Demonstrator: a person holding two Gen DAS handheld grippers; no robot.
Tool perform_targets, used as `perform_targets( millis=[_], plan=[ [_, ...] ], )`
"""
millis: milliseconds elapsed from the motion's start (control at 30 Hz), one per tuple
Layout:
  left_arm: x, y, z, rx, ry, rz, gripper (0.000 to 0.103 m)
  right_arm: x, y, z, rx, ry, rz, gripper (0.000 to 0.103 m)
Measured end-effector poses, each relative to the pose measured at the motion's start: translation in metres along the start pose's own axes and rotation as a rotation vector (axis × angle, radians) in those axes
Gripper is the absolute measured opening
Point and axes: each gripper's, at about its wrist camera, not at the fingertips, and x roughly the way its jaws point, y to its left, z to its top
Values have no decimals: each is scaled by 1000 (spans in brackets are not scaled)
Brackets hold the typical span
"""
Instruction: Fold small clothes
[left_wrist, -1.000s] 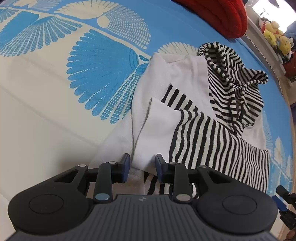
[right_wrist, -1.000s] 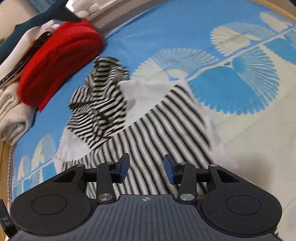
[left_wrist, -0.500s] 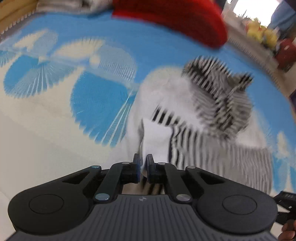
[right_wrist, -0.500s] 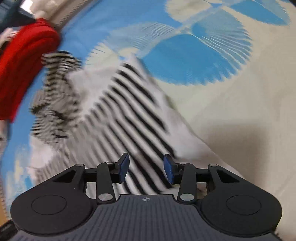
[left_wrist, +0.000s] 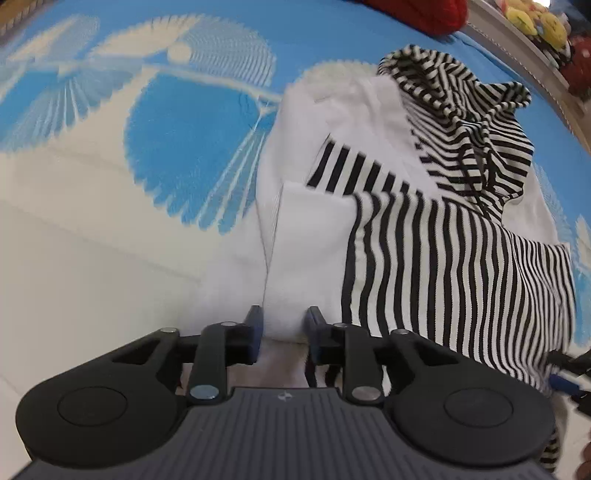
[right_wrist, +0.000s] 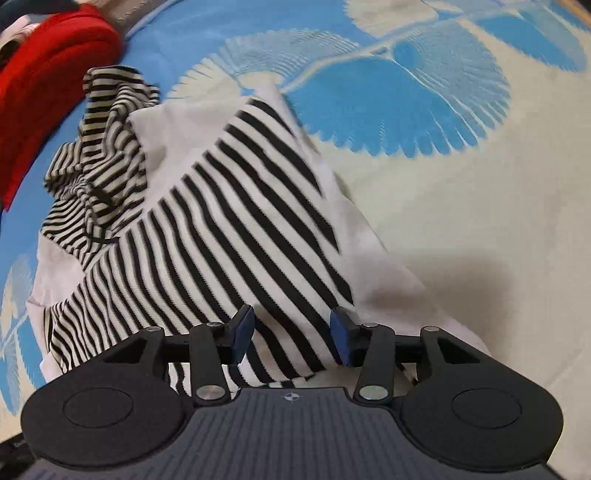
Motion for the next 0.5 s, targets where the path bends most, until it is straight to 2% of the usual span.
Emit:
perform_targets(
  millis=[100, 133, 233, 267, 367, 500],
  plan=[
    [-18, -10, 4, 63, -109, -3, 35, -17, 10, 4, -72, -64, 18, 48],
    [-16, -11, 4, 66, -109, -11, 37, -23, 15, 5, -119, -98, 18, 49],
    [10, -11, -4, 22, 20, -2, 37, -26, 22, 6, -212, -120, -2, 52],
    [14, -10, -4, 16, 21, 11, 39, -24, 21, 6, -208, -101, -8, 52],
    [-1, -22, 2, 64, -49, 37, 39, -28, 22, 6, -217, -85, 9, 52],
    [-24, -38, 7, 124, -159, 31, 39, -44, 34, 4, -361, -151, -11, 55]
  ],
)
